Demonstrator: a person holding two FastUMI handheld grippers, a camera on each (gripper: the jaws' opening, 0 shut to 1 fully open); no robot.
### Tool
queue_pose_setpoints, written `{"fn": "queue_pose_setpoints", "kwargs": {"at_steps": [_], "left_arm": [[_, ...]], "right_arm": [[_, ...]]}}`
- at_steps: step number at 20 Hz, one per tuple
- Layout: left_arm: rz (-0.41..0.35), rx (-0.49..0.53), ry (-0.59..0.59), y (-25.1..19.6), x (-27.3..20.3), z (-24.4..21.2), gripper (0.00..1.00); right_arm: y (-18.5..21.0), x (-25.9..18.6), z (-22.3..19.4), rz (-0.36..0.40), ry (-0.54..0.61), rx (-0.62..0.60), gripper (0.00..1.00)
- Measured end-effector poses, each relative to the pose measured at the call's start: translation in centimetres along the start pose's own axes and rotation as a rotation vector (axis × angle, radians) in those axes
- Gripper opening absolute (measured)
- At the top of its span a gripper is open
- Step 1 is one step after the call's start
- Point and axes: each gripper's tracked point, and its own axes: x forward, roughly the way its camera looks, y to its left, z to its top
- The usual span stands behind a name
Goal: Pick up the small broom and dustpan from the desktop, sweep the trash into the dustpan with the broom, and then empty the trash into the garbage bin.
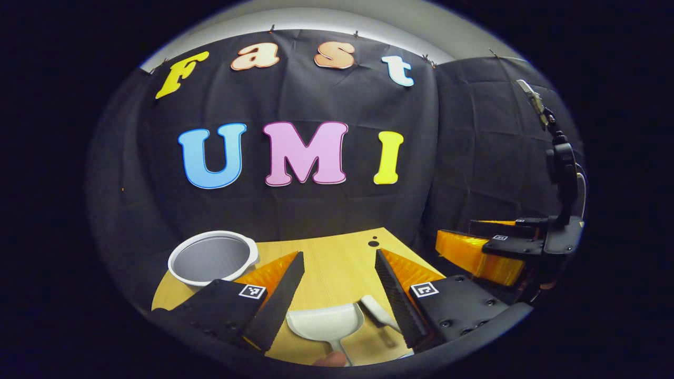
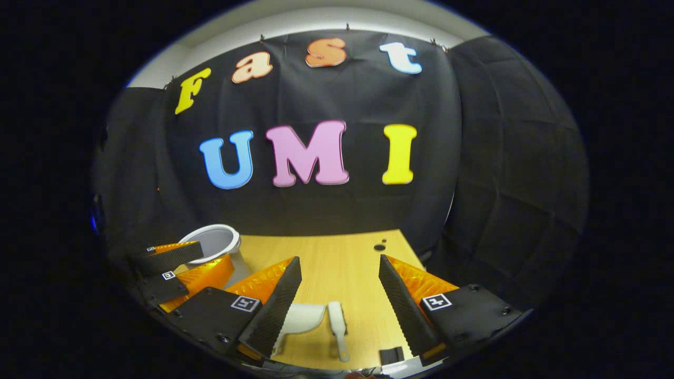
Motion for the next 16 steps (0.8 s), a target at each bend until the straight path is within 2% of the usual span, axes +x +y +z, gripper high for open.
{"fn": "queue_pose_setpoints", "kwargs": {"at_steps": [2, 4, 5, 7, 9, 10, 12, 13, 14, 15, 16], "left_arm": [[0.008, -0.059, -0.066, 0.1, -1.4, 1.7, 0.82], [0.048, -0.115, -0.172, 0.8, -4.1, 5.3, 0.82], [0.081, -0.126, -0.251, 1.2, -5.2, 7.1, 0.82], [0.175, -0.107, -0.332, 2.0, -7.3, 9.2, 0.8], [0.271, -0.087, -0.329, 2.4, -8.1, 9.3, 0.8], [0.295, -0.096, -0.319, 1.9, -8.4, 9.2, 0.8], [0.3, -0.14, -0.339, 0.2, -9.2, 9.7, 0.81], [0.303, -0.157, -0.337, -0.5, -9.5, 9.7, 0.8], [0.319, -0.158, -0.324, -0.8, -9.8, 9.4, 0.8], [0.35, -0.146, -0.318, -0.8, -10.3, 9.3, 0.8], [0.377, -0.129, -0.318, -0.9, -10.7, 9.4, 0.8]], "right_arm": [[-0.2, -1.8, 2.4, 0.013, -0.114, -0.06, 0.95], [0.2, -3.2, 3.6, 0.06, -0.184, -0.057, 0.95], [0.2, -3.3, 3.9, 0.088, -0.208, -0.05, 0.95], [0.5, -4.2, 4.3, 0.147, -0.23, -0.031, 0.92], [0.6, -5.1, 5.5, 0.185, -0.246, -0.013, 0.95], [0.4, -5.5, 5.8, 0.204, -0.246, -0.007, 0.92], [-1.0, -6.0, 7.7, 0.216, -0.286, -0.002, 0.92], [-2.0, -6.4, 8.3, 0.217, -0.3, -0.007, 0.95], [-2.6, -7.0, 8.6, 0.222, -0.318, -0.009, 0.95], [-3.3, -7.5, 9.0, 0.224, -0.339, -0.007, 0.92], [-4.0, -8.0, 9.2, 0.229, -0.348, 0.0, 0.95]]}}
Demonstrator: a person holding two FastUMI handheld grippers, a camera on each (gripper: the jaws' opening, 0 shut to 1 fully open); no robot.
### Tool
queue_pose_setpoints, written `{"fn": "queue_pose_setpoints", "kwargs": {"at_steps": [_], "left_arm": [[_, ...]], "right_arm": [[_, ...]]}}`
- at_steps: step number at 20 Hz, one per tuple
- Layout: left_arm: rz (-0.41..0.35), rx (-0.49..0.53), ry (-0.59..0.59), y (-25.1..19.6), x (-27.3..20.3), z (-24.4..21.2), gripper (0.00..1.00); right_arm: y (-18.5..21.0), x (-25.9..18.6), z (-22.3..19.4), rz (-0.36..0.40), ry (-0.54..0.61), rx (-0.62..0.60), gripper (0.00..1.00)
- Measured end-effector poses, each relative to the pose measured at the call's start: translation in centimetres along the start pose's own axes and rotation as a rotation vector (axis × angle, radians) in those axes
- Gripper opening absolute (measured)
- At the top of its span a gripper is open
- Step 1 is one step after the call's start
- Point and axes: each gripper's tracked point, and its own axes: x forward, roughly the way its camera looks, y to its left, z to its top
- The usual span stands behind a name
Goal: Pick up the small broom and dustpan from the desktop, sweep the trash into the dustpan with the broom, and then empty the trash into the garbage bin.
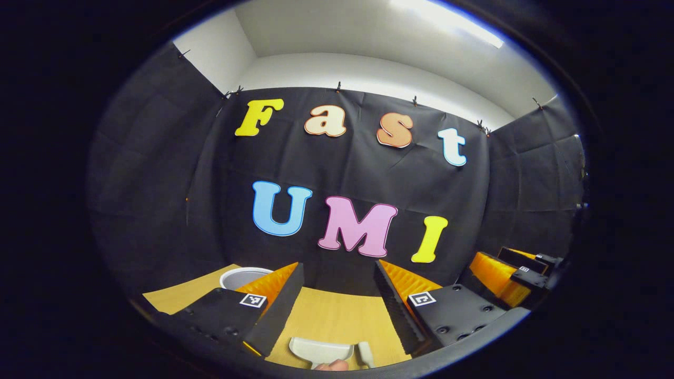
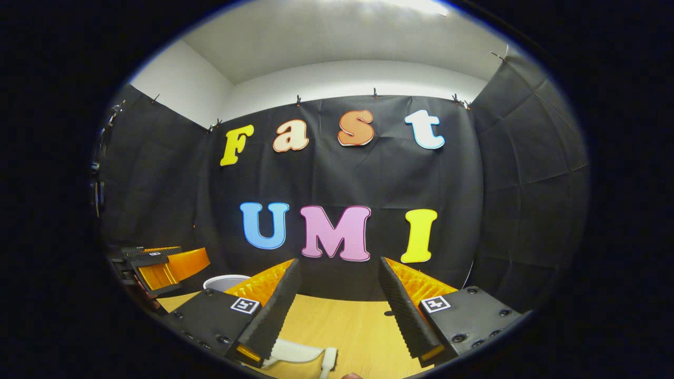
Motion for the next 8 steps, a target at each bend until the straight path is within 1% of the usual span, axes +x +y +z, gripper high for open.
{"fn": "queue_pose_setpoints", "kwargs": {"at_steps": [3, 4, 5, 6, 8], "left_arm": [[0.023, 0.047, -0.02, -1.3, -1.1, 0.4, 0.8], [0.018, 0.055, -0.022, -1.9, -1.1, 0.4, 0.8], [0.004, 0.064, -0.021, -2.7, -1.2, 0.5, 0.8], [-0.015, 0.078, -0.016, -3.3, -0.9, 0.2, 0.79], [-0.057, 0.108, -0.005, -4.5, -0.2, 0.3, 0.8]], "right_arm": [[-0.9, -1.5, -0.1, 0.021, 0.003, 0.025, 0.95], [-1.5, -1.9, 0.2, 0.018, -0.004, 0.023, 0.92], [-2.0, -2.1, 0.5, 0.006, -0.012, 0.016, 0.92], [-2.8, -2.1, 0.6, -0.012, -0.016, 0.006, 0.95], [-3.7, -2.0, 0.6, -0.053, -0.002, 0.002, 0.95]]}}
